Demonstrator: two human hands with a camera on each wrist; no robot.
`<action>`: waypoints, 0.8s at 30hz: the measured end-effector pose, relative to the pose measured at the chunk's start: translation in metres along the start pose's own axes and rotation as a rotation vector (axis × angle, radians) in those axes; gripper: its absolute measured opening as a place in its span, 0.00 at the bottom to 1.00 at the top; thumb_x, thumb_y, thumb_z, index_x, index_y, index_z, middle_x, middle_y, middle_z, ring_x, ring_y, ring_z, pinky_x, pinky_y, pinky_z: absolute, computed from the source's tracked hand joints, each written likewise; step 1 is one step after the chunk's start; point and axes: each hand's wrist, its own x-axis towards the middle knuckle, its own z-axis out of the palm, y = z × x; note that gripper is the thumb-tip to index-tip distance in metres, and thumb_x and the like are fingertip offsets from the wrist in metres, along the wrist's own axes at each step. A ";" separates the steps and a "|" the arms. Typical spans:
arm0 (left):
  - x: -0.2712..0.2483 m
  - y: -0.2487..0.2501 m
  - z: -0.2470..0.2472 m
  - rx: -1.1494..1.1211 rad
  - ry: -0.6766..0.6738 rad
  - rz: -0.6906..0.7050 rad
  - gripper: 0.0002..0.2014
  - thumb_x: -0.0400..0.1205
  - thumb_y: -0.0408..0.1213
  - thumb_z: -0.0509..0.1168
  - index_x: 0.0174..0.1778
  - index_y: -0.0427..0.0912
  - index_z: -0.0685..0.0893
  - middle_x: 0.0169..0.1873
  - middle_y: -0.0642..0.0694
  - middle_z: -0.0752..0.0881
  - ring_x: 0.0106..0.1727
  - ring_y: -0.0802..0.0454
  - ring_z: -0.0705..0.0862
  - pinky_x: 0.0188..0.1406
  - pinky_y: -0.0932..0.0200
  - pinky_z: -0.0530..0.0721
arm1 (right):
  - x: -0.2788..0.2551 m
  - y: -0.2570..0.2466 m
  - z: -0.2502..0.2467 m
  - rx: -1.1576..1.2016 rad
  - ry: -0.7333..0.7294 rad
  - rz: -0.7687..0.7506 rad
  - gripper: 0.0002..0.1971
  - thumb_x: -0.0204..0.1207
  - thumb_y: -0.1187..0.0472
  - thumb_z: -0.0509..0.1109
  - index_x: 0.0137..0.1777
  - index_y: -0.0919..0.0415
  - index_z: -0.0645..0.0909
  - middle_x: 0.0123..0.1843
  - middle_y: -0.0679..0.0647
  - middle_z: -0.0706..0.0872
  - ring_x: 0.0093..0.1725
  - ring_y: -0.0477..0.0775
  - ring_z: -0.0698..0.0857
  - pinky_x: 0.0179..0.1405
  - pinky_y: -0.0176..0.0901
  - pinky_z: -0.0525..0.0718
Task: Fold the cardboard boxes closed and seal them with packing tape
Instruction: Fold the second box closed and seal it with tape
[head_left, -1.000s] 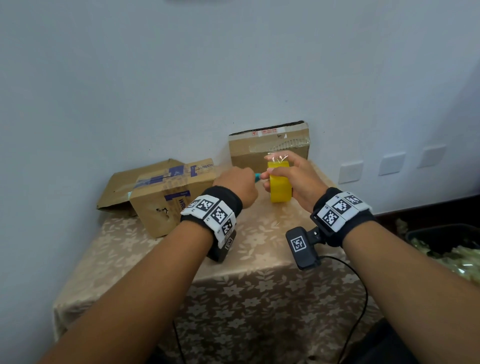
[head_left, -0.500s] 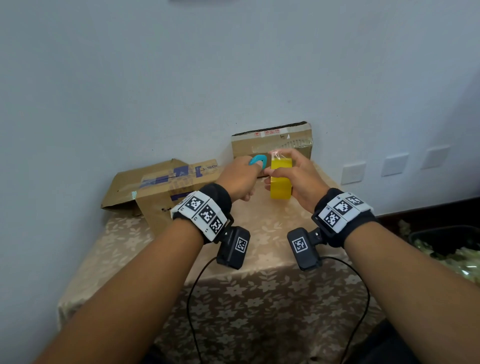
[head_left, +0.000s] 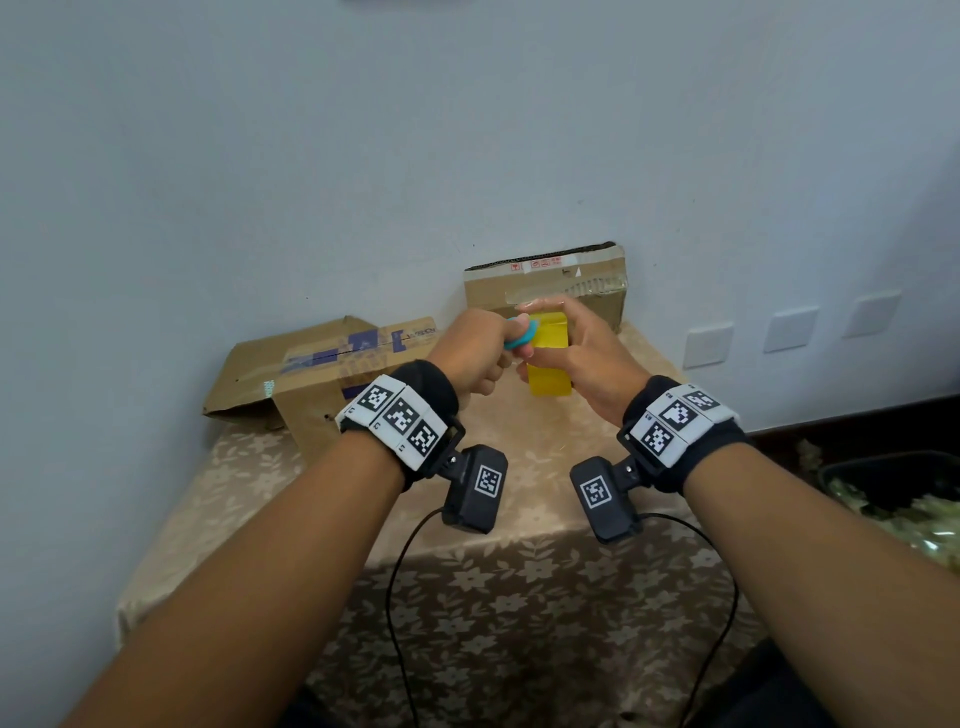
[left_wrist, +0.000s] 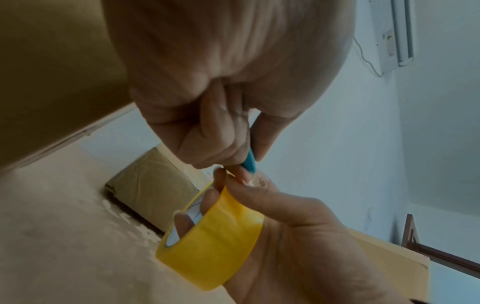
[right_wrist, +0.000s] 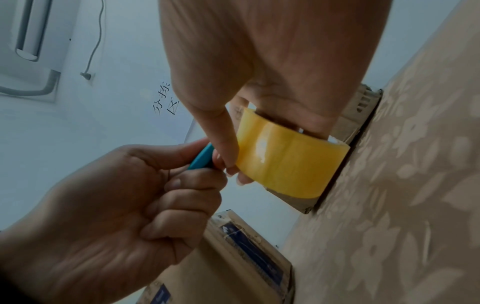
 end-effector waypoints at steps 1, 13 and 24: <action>-0.001 0.001 0.000 0.001 0.005 -0.014 0.21 0.91 0.48 0.59 0.40 0.38 0.82 0.25 0.52 0.65 0.20 0.59 0.57 0.14 0.68 0.58 | 0.000 0.000 0.000 -0.006 -0.008 -0.002 0.23 0.75 0.79 0.75 0.63 0.55 0.81 0.55 0.63 0.89 0.44 0.60 0.91 0.51 0.61 0.90; 0.011 -0.003 0.003 -0.010 0.215 -0.064 0.18 0.91 0.46 0.57 0.42 0.39 0.82 0.25 0.50 0.73 0.20 0.54 0.65 0.20 0.62 0.64 | 0.002 0.002 0.001 0.023 -0.026 0.010 0.22 0.75 0.77 0.77 0.64 0.56 0.82 0.58 0.64 0.90 0.45 0.61 0.91 0.48 0.57 0.91; 0.009 -0.023 0.007 0.512 0.180 0.061 0.25 0.91 0.41 0.59 0.84 0.44 0.64 0.40 0.41 0.88 0.34 0.42 0.93 0.31 0.53 0.91 | 0.005 0.003 -0.005 0.068 0.093 0.087 0.13 0.79 0.73 0.67 0.58 0.58 0.85 0.36 0.63 0.88 0.32 0.61 0.85 0.43 0.56 0.86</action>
